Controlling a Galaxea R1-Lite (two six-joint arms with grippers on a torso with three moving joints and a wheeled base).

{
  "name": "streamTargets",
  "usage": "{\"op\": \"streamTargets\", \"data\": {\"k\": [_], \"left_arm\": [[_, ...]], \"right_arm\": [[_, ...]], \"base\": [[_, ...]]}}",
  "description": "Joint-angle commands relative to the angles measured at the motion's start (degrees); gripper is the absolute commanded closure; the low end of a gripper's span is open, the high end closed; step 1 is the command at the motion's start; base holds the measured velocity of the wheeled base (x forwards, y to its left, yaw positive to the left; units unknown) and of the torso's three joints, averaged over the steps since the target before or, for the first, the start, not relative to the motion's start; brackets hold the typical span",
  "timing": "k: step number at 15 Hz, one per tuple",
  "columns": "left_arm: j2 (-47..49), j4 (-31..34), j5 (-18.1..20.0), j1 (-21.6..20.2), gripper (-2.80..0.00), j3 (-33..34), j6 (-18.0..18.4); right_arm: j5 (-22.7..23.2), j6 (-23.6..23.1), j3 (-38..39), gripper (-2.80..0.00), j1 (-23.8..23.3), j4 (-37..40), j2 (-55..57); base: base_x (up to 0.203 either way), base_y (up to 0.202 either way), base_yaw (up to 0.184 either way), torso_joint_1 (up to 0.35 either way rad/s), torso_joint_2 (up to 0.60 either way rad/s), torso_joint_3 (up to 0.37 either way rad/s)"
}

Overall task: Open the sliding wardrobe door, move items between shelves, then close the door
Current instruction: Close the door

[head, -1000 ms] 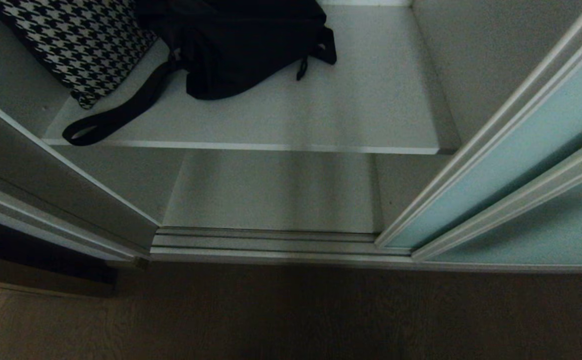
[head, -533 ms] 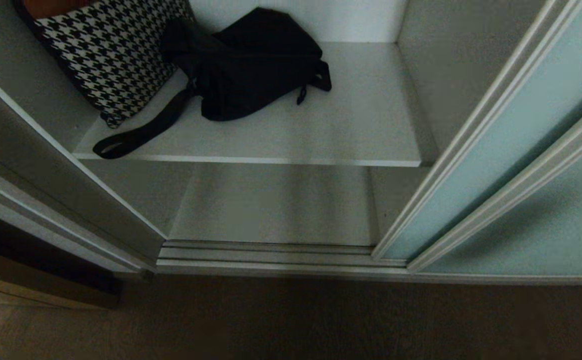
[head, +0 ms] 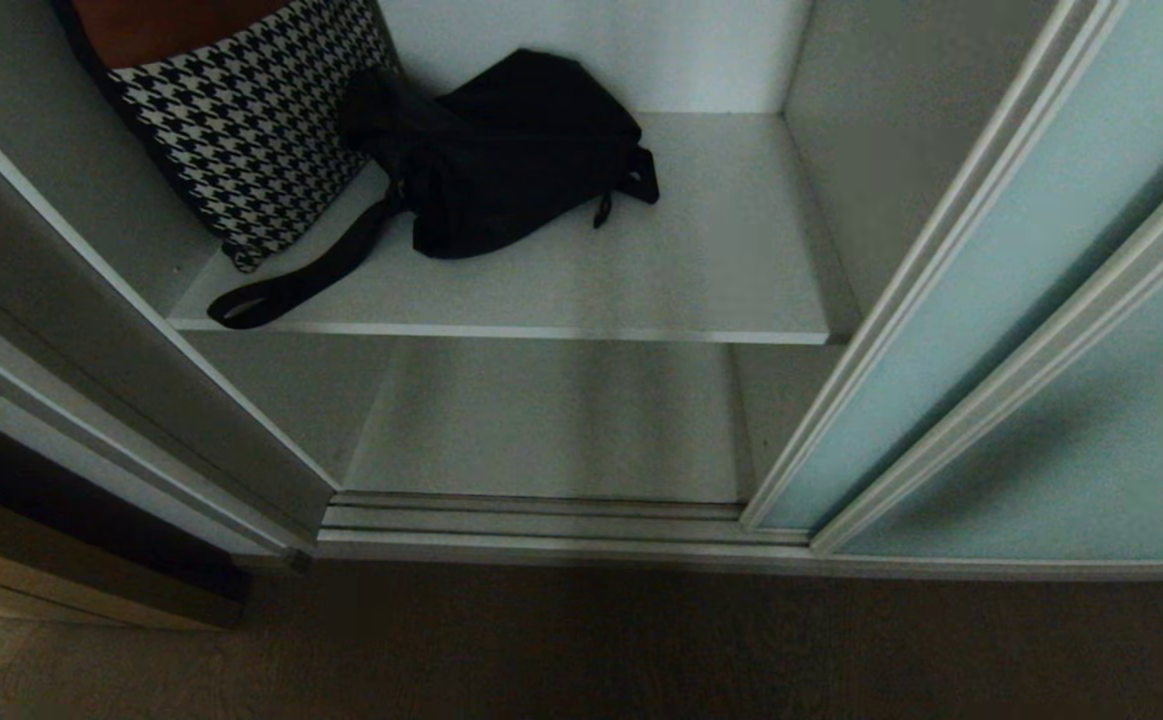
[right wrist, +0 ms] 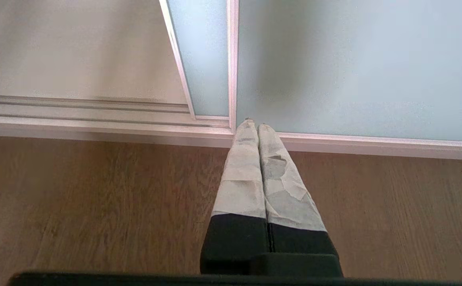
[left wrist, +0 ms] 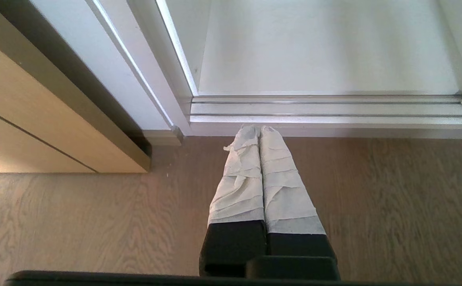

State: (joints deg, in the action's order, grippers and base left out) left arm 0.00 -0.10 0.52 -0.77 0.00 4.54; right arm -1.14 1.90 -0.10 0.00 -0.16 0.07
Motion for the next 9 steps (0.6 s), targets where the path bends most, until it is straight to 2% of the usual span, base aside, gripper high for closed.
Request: {"op": "streamTargets", "data": {"k": [1,5,9], "left_arm": [[0.1,0.0,-0.1,0.0,0.0,0.0,-0.1],[0.1,-0.2,-0.3,0.0,0.0,0.0,-1.9],[0.1,-0.1,-0.3,0.0,0.0,0.0,-1.8]], "right_arm": [[0.0,0.0,0.0,0.0,0.0,0.0,0.0],[0.0,0.0,0.0,0.0,0.0,0.0,0.0],[0.0,0.0,0.0,0.0,0.0,0.0,0.0]], "base": [[0.0,0.0,0.0,0.008,0.0,0.028],[0.0,0.0,0.0,0.004,0.0,0.046],[0.0,0.0,0.0,0.0,0.0,0.0]]}}
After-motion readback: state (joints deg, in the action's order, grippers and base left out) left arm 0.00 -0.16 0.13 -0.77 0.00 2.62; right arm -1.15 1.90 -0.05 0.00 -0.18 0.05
